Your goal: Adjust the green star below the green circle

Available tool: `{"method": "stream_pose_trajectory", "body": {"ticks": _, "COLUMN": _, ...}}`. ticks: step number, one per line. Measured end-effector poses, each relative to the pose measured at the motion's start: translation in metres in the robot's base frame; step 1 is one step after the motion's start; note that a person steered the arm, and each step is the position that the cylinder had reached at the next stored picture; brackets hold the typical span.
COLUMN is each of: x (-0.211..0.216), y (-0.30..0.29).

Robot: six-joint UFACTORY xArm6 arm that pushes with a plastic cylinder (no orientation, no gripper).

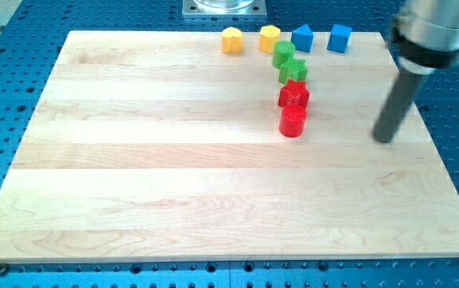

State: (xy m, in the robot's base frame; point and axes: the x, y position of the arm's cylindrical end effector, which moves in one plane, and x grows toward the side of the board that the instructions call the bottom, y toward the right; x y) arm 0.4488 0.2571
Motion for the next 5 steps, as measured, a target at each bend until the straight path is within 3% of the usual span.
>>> {"method": "stream_pose_trajectory", "body": {"ticks": 2, "x": 0.0, "y": 0.042}}
{"method": "stream_pose_trajectory", "body": {"ticks": 5, "x": 0.0, "y": 0.043}}
